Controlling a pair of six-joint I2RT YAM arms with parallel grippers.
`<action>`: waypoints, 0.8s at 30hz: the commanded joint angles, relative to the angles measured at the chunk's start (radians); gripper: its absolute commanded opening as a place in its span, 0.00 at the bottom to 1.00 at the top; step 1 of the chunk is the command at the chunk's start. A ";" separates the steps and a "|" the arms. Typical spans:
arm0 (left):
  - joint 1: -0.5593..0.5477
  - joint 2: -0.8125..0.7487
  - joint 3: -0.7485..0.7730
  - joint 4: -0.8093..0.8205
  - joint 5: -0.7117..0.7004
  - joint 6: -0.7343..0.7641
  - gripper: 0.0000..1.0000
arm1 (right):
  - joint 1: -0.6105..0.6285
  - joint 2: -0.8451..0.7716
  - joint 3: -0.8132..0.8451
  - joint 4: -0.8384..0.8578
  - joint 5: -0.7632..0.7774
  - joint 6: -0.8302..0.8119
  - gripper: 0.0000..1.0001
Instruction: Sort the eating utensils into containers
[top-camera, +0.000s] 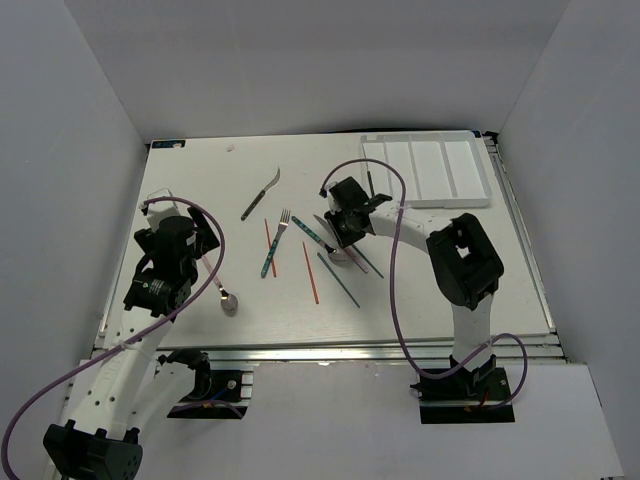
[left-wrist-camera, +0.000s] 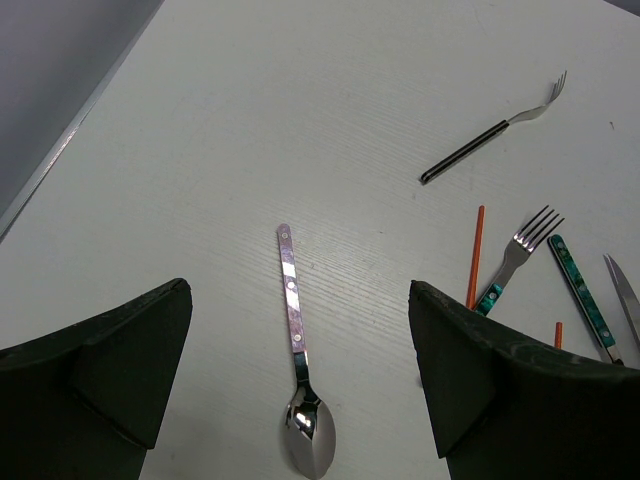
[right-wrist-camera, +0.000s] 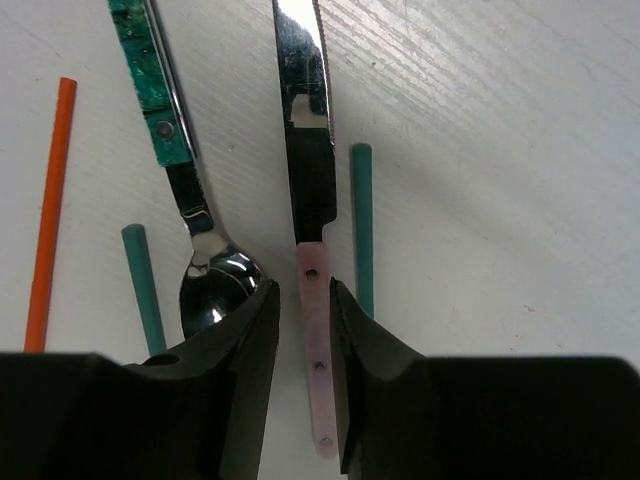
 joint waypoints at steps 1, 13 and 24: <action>0.005 -0.012 0.000 0.008 0.011 0.005 0.98 | 0.004 0.029 -0.006 -0.006 0.030 -0.020 0.33; 0.005 -0.020 0.000 0.009 0.013 0.005 0.98 | 0.010 0.081 -0.027 -0.025 0.024 -0.033 0.11; 0.005 -0.022 0.002 0.008 0.006 0.005 0.98 | 0.008 -0.052 0.031 0.044 -0.067 -0.010 0.00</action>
